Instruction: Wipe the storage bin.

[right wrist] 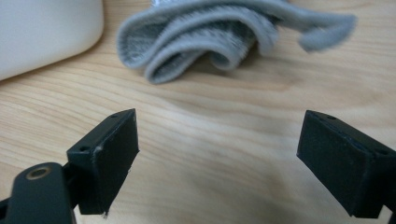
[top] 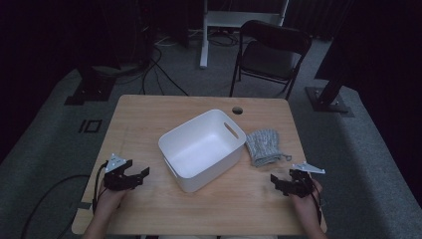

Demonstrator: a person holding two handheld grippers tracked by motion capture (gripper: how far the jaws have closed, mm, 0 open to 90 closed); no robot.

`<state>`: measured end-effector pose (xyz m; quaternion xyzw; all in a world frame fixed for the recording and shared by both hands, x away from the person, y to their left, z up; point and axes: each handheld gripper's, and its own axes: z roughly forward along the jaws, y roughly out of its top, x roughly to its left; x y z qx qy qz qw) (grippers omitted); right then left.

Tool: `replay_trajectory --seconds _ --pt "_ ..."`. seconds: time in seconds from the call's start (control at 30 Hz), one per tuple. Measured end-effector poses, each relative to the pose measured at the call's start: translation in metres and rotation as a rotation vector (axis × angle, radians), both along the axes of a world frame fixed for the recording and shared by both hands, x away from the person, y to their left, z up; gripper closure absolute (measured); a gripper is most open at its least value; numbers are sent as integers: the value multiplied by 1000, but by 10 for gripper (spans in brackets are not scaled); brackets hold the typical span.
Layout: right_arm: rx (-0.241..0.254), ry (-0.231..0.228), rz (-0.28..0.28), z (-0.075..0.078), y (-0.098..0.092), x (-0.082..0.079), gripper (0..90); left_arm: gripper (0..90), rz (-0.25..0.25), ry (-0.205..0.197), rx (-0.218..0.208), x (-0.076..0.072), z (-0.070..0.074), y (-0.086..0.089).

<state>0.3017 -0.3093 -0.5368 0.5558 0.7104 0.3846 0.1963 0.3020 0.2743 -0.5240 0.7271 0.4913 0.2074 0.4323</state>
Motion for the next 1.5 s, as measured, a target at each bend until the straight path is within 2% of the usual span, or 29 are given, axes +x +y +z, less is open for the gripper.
replay_trajectory --seconds 0.17,0.3,0.43,0.5,0.57,0.63,0.7,0.77,0.83,0.9,1.03,1.3,1.5 --pt "-8 22 -48 -6 -7 -10 119 183 12 27 23 -1 -6 -1" --pt "-37 37 -76 -12 -8 -17 106 166 64 45 39 0 -11 0" --pt "-40 48 -117 -17 -9 -16 106 151 104 71 85 2 -19 1" --pt "-55 41 -145 -19 -9 -15 106 151 123 78 92 3 -22 3" --pt "-50 40 -165 -19 -9 -13 106 151 143 97 91 4 -25 5" --pt "-79 34 -185 -20 -8 -12 106 151 163 112 115 5 -27 5" --pt "-102 27 -209 -21 -6 -11 106 151 187 97 130 5 -27 6" --pt "-141 23 -237 -23 -4 -10 104 151 209 113 144 6 -27 7" --pt "-138 25 -253 -23 -3 -9 104 151 234 114 141 6 -28 8" --pt "-139 25 -255 -23 -2 -9 104 151 255 111 167 5 -27 8" --pt "-137 26 -256 -23 -2 -9 104 151 265 124 191 6 -28 6" --pt "-137 25 -251 -23 -3 -9 104 138 294 129 188 5 -28 6" --pt "-136 25 -253 -23 -3 -9 106 92 291 138 188 6 -29 5"
